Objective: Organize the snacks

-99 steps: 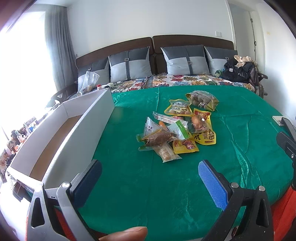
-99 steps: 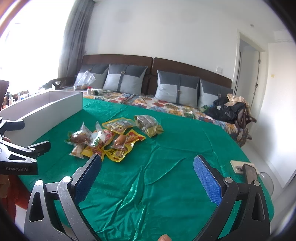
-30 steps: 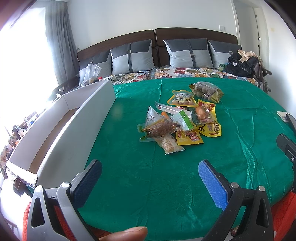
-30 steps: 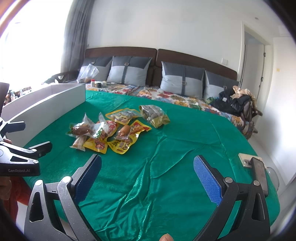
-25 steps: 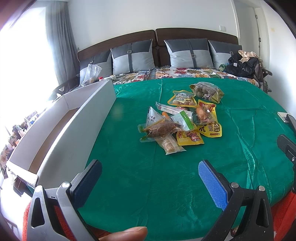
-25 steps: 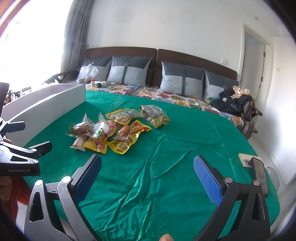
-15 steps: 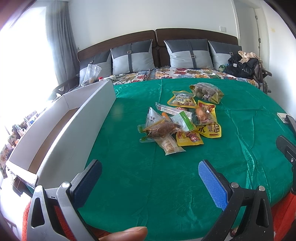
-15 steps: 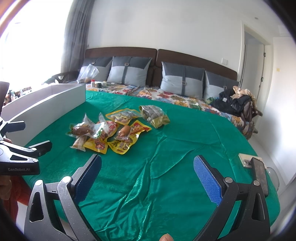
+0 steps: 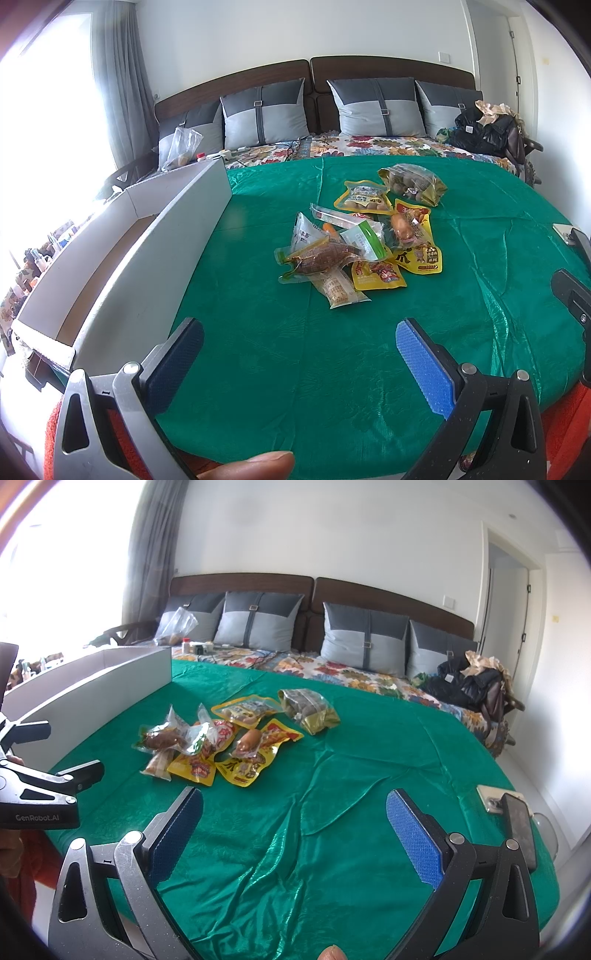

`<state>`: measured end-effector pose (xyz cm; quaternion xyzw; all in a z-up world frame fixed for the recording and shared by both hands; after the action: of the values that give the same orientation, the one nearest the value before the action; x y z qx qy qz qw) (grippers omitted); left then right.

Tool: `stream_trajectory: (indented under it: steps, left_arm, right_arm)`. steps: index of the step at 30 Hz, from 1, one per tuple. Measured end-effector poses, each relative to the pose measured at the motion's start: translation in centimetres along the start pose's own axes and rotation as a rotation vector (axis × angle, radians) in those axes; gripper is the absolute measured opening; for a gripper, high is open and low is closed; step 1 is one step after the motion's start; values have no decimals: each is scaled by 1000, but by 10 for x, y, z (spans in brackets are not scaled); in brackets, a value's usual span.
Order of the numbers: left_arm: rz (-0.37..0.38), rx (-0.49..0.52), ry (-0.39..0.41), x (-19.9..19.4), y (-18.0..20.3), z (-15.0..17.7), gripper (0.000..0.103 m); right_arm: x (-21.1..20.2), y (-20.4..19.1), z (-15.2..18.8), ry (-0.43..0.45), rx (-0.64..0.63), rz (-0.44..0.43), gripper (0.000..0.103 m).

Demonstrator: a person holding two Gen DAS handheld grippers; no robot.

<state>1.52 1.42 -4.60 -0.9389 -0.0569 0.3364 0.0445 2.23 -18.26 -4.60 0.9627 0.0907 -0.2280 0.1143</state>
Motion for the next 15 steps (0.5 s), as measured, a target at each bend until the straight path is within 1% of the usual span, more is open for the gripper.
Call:
stream_trajectory:
  steps: [15]
  left_arm:
    - [-1, 0, -2, 1, 0, 1, 103]
  right_arm:
    - [0, -2, 2, -1, 0, -2, 101]
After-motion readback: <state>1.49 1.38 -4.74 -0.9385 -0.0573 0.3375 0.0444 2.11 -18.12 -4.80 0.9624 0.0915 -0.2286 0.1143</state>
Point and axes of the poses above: each gripper's, at about its wrist camera, not at the fingertips, and x roughly the way its jaws point, y to its right, z to its underside, the point moved 1 cm from there along x, roughly the way its jaws point
